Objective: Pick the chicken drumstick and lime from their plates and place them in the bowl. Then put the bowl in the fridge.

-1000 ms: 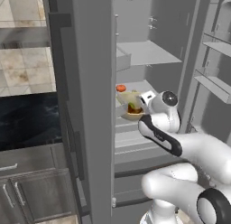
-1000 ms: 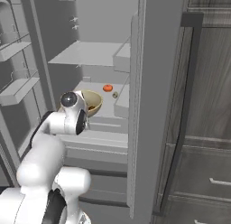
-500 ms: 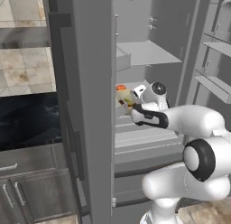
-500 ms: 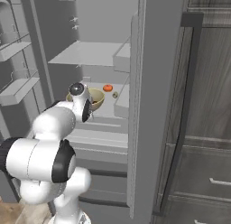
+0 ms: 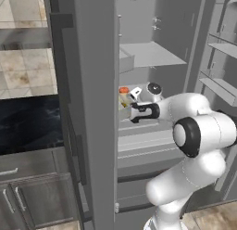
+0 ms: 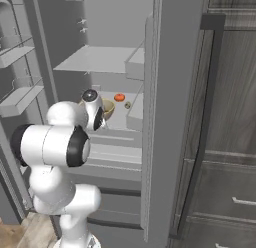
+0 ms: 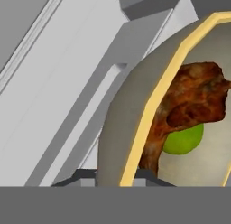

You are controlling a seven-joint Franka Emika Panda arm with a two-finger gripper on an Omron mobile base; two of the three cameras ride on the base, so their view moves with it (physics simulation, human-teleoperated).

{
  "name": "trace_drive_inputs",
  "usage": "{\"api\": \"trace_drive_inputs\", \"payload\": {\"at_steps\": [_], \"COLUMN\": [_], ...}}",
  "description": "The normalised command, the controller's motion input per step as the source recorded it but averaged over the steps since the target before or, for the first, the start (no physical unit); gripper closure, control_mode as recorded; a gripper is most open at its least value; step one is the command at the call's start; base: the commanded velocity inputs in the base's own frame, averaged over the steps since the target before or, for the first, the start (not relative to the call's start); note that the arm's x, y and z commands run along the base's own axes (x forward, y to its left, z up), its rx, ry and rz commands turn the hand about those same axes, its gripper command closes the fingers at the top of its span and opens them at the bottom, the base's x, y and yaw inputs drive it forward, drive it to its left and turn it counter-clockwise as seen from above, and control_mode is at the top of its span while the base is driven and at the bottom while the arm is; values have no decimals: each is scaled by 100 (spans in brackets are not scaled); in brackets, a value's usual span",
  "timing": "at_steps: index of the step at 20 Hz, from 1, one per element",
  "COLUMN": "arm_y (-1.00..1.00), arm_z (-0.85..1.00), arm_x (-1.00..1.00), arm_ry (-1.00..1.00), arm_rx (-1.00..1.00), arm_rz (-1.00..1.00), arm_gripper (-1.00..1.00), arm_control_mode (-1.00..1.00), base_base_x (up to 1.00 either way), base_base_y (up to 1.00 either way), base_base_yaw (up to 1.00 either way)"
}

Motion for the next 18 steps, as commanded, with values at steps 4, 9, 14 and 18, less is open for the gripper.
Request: {"api": "trace_drive_inputs", "payload": {"at_steps": [4, 9, 14, 18], "arm_y": [0, 0, 2, 10], "arm_z": [-27, -17, -7, 0], "arm_x": [42, 47, 41, 33], "arm_ry": [0, 0, 8, 4], "arm_rx": [-3, 0, 0, 0], "arm_rz": [6, 1, 0, 0], "arm_gripper": [100, 100, 100, 100], "arm_control_mode": [-100, -100, -100, -100], "base_base_x": [0, 0, 0, 0], "base_base_y": [0, 0, 0, 0], "base_base_yaw": [0, 0, 0, 0]}}
